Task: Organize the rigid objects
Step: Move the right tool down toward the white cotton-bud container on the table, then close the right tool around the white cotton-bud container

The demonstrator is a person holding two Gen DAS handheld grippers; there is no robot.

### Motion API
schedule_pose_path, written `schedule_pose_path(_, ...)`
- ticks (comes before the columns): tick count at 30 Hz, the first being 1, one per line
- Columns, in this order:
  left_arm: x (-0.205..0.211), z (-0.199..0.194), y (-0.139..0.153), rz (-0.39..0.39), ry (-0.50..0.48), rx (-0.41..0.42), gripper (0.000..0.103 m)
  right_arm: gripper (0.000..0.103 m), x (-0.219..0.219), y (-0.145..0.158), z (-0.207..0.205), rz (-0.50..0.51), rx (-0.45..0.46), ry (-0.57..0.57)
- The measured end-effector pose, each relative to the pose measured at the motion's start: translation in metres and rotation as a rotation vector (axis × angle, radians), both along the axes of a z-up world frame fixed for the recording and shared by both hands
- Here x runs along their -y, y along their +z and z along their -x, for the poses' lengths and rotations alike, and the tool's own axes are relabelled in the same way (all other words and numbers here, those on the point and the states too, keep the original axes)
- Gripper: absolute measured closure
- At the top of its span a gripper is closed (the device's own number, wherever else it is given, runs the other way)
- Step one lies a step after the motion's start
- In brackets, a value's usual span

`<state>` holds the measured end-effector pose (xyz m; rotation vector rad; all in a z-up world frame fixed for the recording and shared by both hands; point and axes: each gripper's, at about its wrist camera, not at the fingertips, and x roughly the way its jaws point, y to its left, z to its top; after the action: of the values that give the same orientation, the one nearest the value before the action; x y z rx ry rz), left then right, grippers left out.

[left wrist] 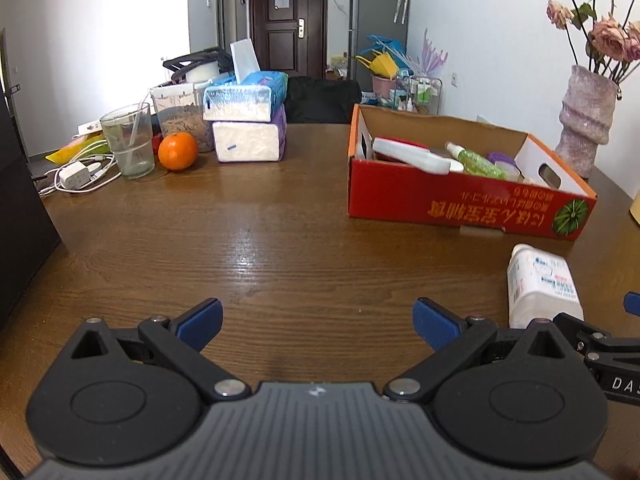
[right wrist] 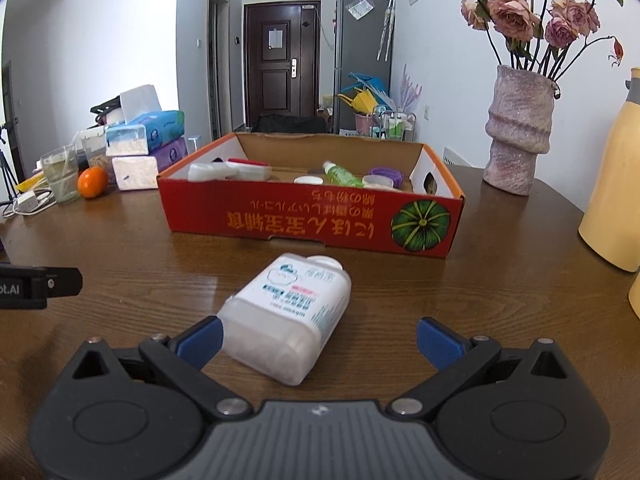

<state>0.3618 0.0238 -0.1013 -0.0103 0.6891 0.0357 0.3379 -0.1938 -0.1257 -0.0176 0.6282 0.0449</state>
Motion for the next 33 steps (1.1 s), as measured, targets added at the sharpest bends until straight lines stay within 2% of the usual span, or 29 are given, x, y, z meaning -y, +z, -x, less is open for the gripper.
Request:
schedule_pose_path(9,-0.010,-0.002,-0.004,0.016,0.009,-0.011,0.000,0.000,-0.017,-0.006,-0.012,-0.014,-0.030,-0.017)
schedule_pose_path(17,-0.015,-0.005,-0.007,0.059,-0.015,-0.020,0.000,0.000,-0.034,-0.017,-0.031,0.044,-0.073,-0.032)
schedule_pose_path(24,-0.014,-0.008,-0.010,0.059,-0.034,-0.034,0.000,0.000,-0.030,-0.026,-0.045,0.010,-0.120,-0.107)
schedule_pose_path(30,-0.016,-0.009,-0.012,0.063,-0.027,-0.041,0.000,0.009,-0.034,-0.026,-0.059,0.014,-0.105,-0.129)
schedule_pose_path(33,-0.016,-0.009,-0.012,0.064,-0.027,-0.040,0.000,0.022,-0.034,-0.029,-0.064,0.006,-0.118,-0.125)
